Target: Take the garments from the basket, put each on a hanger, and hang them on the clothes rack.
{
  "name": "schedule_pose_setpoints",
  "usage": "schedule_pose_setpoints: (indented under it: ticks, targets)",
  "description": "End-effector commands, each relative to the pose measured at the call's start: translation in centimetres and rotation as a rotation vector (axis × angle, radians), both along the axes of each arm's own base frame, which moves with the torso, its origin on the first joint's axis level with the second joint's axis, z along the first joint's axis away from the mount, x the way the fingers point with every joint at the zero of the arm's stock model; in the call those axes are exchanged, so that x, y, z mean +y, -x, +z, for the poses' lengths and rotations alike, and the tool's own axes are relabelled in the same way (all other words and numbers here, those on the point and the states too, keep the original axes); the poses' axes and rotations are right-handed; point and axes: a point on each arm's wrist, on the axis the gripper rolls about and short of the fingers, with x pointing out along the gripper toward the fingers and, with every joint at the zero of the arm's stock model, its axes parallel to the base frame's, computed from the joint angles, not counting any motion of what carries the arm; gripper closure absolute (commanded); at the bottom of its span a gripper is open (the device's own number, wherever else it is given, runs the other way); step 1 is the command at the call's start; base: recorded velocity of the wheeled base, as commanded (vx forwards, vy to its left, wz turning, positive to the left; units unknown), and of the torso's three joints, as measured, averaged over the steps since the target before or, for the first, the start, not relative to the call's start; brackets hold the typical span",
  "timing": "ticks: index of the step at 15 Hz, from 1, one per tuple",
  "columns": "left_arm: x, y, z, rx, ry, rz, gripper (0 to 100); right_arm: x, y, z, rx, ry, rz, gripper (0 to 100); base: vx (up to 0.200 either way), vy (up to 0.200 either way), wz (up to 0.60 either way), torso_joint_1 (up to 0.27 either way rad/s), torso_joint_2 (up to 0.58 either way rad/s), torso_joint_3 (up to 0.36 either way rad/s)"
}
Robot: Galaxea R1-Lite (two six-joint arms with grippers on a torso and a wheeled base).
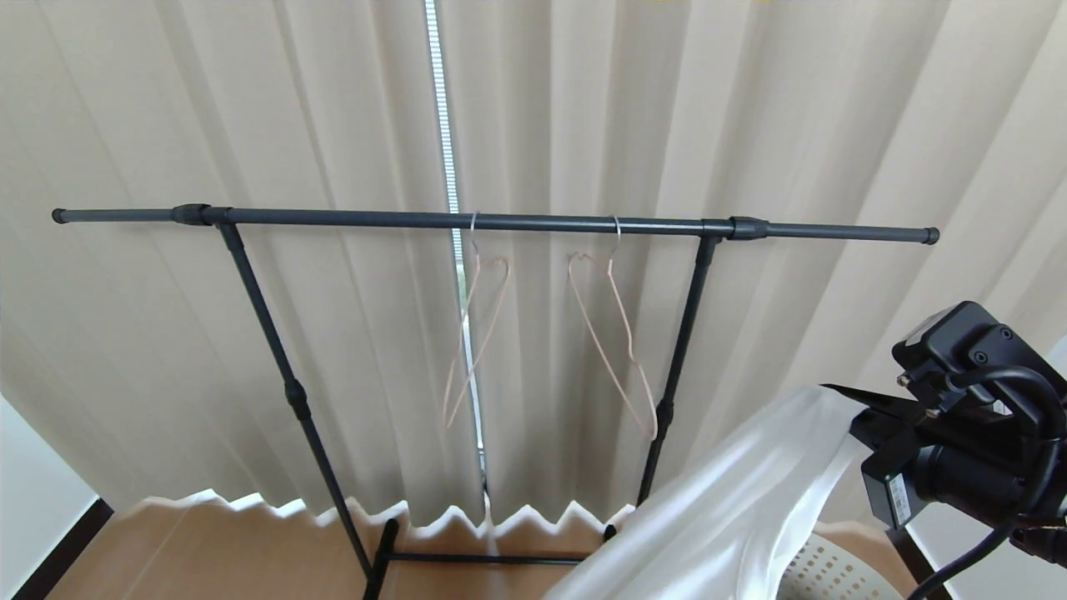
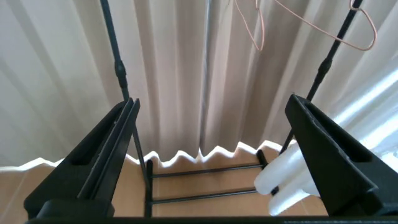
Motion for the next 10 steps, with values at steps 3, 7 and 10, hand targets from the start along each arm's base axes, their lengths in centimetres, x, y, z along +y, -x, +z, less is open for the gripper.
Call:
schedule_pose_setpoints:
  ticks: [3, 7, 10]
  targets:
    - [0.0, 0.0, -0.01, 0.0, 0.0, 0.001, 0, 0.01, -0.01, 0.01, -0.001, 0.0, 0.0, 100, 0.0, 0.2, 0.0, 0.001, 0.01, 0.002]
    - [0.0, 0.0, -0.01, 0.0, 0.002, 0.001, 0, -0.03, 0.05, 0.02, -0.002, -0.001, 0.0, 100, -0.15, 0.15, 0.0, 0.002, 0.0, 0.004]
    - [0.0, 0.0, -0.01, 0.0, 0.0, 0.001, 0, -0.06, 0.1, 0.08, -0.005, -0.001, 0.0, 100, 0.0, 0.0, 0.0, 0.0, 0.0, 0.0]
